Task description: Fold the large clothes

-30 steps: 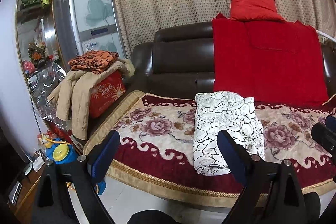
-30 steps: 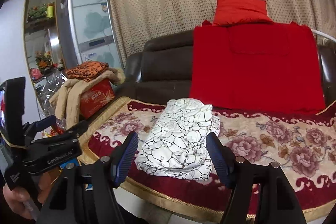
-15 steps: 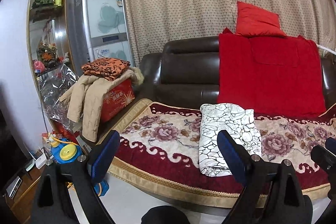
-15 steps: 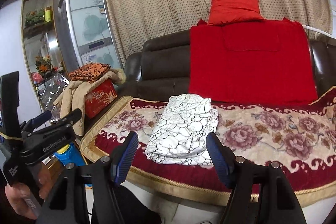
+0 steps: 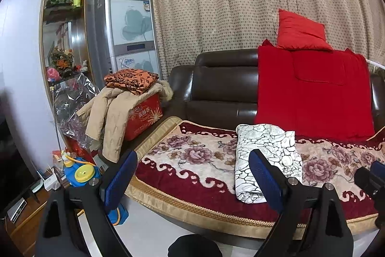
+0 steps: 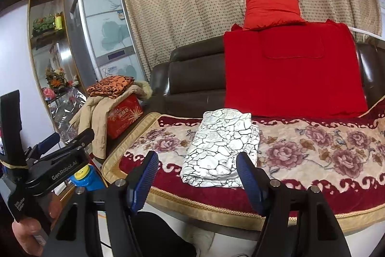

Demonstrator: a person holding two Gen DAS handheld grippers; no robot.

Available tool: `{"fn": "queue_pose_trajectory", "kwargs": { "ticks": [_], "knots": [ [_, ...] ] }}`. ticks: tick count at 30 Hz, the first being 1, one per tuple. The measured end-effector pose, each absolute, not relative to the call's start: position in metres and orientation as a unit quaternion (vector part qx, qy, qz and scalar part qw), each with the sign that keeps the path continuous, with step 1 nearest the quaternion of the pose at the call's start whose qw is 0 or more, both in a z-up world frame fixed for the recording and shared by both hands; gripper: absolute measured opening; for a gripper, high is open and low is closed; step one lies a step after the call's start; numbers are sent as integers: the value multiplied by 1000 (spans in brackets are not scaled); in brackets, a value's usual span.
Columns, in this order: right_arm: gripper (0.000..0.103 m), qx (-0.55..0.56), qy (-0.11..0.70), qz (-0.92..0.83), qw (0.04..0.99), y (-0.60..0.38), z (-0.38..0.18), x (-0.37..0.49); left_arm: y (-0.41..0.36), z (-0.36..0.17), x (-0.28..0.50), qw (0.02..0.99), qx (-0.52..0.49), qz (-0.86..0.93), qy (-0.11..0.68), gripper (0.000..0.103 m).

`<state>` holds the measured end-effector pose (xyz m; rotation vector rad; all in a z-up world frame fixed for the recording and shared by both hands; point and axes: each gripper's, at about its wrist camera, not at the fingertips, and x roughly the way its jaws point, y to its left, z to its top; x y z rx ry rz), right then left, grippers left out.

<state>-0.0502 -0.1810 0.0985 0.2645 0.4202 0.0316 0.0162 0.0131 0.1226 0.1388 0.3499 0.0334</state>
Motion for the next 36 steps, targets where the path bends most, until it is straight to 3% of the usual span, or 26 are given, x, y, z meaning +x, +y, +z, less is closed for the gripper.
{"fn": "queue_pose_trajectory", "kwargs": {
  "ticks": [36],
  "knots": [
    [71, 118, 199, 11, 973, -165, 112, -57, 28, 128, -4, 982, 79, 23, 169, 94]
  ]
}}
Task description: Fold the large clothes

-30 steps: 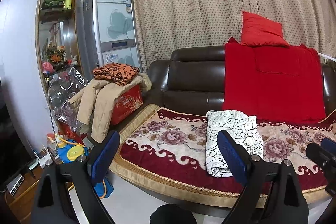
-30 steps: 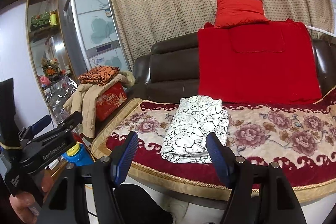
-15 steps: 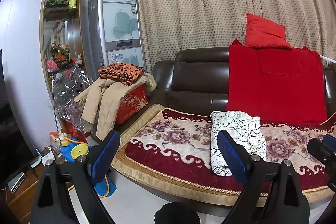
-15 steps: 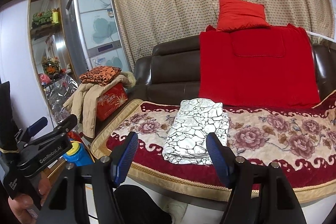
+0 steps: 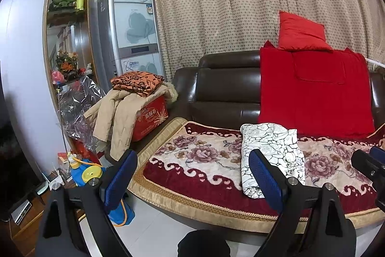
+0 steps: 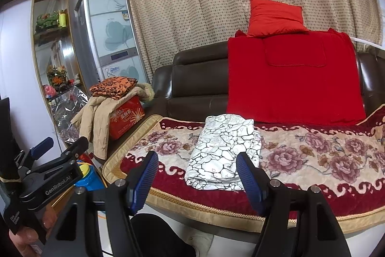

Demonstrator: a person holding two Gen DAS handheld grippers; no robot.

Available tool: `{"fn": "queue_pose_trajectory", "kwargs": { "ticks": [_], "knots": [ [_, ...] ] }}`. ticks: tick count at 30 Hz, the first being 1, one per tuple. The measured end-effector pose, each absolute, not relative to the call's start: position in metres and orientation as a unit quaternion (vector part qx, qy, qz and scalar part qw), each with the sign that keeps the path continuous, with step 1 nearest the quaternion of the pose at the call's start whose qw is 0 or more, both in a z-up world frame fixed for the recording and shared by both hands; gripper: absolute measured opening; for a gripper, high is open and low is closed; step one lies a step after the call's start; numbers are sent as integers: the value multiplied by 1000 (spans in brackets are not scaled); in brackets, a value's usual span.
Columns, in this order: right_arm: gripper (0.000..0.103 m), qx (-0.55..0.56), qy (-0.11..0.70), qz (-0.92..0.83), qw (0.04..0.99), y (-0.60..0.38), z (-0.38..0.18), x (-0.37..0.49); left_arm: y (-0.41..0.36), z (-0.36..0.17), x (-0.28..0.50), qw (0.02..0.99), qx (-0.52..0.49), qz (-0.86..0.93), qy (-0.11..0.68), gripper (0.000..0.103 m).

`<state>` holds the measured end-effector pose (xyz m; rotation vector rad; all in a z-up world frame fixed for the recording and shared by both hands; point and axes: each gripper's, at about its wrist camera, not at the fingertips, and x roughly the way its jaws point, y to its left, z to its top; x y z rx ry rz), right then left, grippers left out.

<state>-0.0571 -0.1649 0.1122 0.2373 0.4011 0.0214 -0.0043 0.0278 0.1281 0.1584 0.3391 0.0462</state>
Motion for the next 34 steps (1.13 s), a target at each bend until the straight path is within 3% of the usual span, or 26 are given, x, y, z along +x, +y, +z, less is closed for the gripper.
{"fn": "queue_pose_trajectory", "kwargs": {
  "ticks": [34],
  "knots": [
    [71, 105, 212, 8, 972, -162, 107, -25, 27, 120, 16, 981, 77, 7, 176, 94]
  ]
}}
